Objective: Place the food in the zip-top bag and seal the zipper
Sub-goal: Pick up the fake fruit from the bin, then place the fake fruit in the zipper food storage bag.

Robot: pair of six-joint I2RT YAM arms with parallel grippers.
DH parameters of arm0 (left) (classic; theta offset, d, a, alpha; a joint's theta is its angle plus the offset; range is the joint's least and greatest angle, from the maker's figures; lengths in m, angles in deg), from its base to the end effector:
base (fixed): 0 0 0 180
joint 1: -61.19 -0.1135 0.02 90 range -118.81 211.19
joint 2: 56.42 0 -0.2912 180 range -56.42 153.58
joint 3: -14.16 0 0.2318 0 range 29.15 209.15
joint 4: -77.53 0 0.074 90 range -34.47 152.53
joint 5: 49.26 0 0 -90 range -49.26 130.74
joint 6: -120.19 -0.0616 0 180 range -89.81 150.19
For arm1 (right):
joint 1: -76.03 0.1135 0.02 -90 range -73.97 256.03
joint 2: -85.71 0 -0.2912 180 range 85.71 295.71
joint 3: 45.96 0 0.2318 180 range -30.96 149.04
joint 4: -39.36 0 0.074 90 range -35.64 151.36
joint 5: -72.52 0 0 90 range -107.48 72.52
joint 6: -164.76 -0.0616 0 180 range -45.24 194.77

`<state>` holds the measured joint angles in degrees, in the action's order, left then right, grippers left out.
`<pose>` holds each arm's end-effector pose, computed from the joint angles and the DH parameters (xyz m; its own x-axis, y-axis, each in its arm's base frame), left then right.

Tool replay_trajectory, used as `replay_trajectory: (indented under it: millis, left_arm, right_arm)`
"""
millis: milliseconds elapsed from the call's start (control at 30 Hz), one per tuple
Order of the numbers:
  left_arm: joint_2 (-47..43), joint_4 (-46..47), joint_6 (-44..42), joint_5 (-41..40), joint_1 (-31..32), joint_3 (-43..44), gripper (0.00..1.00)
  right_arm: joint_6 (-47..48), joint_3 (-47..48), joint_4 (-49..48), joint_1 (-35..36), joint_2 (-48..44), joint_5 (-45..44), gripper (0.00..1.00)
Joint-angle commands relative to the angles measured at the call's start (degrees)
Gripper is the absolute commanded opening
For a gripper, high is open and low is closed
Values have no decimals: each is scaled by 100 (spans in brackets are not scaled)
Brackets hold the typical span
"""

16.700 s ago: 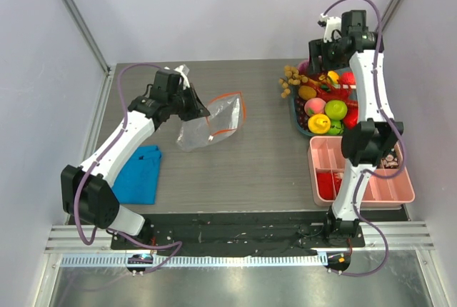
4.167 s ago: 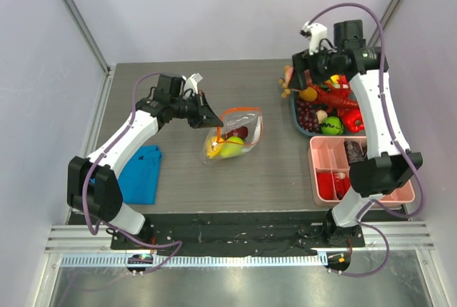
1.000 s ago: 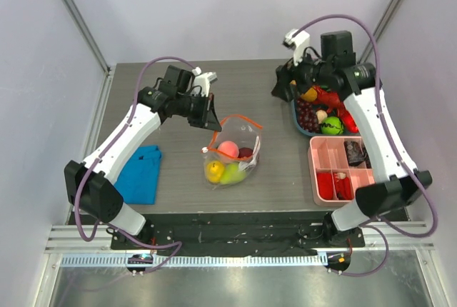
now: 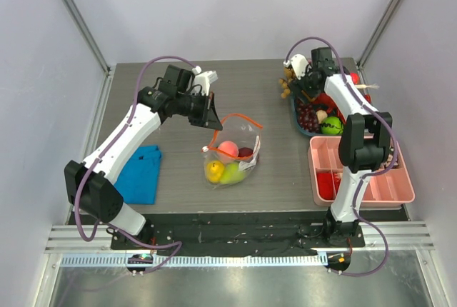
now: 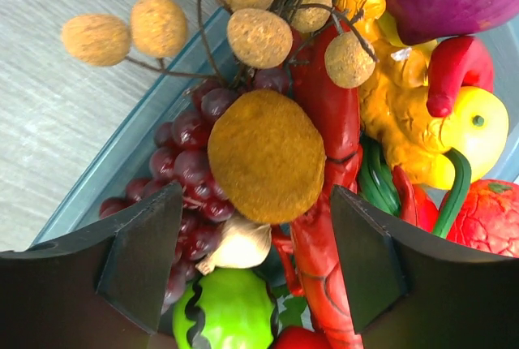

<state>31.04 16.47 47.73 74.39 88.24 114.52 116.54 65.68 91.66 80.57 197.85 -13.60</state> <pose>0.2665 -0.1744 0.3628 -0.8460 0.1503 -0.5116 0.4749 0.6487 -0.5947 0.4417 0.0393 0.2733 -0.5123 -0.7075 -0.4868 -0.6183 0.6972 -0.3626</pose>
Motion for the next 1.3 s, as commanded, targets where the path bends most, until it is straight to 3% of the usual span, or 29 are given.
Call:
replay_trajectory:
  millis: [0, 67, 300, 433, 600, 767, 833, 967, 1067, 1267]
  left_arm:
    - [-150, 150, -40, 107, 20, 77, 0]
    - [-133, 142, -40, 116, 29, 68, 0]
    - [-124, 150, -31, 124, 20, 51, 0]
    - [-150, 168, -23, 124, 20, 60, 0]
    - [-177, 185, -5, 124, 20, 16, 0]
    - [-186, 185, 12, 142, 20, 7, 0]
    - [-177, 203, 21, 142, 20, 15, 0]
    - [-133, 203, 74, 160, 20, 42, 0]
    - [-124, 221, 74, 160, 20, 59, 0]
    - [-124, 185, 39, 107, 20, 86, 0]
  right_arm:
    - [58, 4, -469, 39, 124, -133, 75]
    - [50, -31, -495, 39, 168, -133, 71]
    - [58, -268, -548, 39, -25, -203, 44]
    - [76, -312, -276, 39, -385, -160, 35]
    - [-170, -59, 372, 39, -1227, 209, 33]
    - [-670, 785, 1314, 161, -1844, 1306, 32]
    - [-846, 1144, 1797, 494, -2141, 1676, 32]
    - [-1443, 1182, 1869, 1390, -2635, 2519, 34]
    - [-1866, 998, 1746, 2234, -2741, 2644, 34]
    - [-1832, 356, 1728, 3061, -2759, 2881, 36]
